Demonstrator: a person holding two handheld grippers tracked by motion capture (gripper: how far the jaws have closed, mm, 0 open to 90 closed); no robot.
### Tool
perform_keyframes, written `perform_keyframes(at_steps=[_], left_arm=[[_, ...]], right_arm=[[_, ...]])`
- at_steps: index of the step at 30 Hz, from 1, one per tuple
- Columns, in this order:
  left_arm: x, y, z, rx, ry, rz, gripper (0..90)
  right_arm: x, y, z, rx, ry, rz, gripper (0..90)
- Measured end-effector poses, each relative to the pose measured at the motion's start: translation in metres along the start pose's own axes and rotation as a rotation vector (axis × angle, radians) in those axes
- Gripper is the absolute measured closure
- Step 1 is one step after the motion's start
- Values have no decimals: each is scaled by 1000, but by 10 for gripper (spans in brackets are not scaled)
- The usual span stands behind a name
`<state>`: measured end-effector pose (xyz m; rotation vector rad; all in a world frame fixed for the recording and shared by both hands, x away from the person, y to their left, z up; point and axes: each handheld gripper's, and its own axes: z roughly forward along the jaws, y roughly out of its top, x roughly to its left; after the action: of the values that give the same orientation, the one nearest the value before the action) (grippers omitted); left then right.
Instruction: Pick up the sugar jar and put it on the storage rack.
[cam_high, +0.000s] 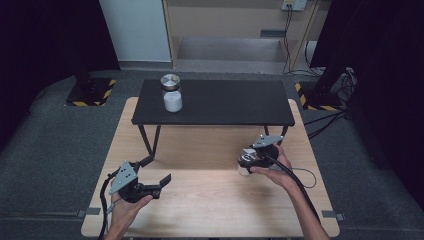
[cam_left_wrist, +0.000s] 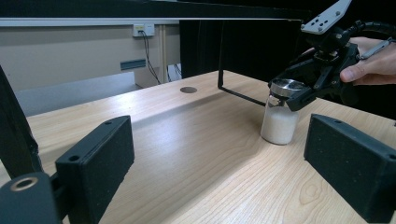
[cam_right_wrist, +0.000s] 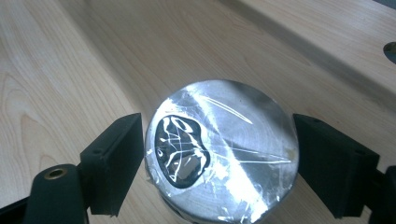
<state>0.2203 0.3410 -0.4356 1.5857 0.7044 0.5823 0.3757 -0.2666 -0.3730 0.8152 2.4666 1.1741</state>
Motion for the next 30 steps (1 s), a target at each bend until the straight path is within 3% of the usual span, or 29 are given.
perform_keyframes(at_steps=[5, 10, 23, 30], left_arm=[[0, 0, 1, 3, -1, 2, 69], [0, 0, 0, 3, 0, 2, 69], [1, 0, 1, 8, -2, 0, 69], [1, -1, 2, 8, -5, -2, 69]], right_arm=[[1, 0, -2, -5, -1, -23, 315], [6, -2, -3, -31, -18, -21, 345], [10, 2, -7, -19, -31, -25, 347], [11, 8, -27, -43, -20, -29, 347]])
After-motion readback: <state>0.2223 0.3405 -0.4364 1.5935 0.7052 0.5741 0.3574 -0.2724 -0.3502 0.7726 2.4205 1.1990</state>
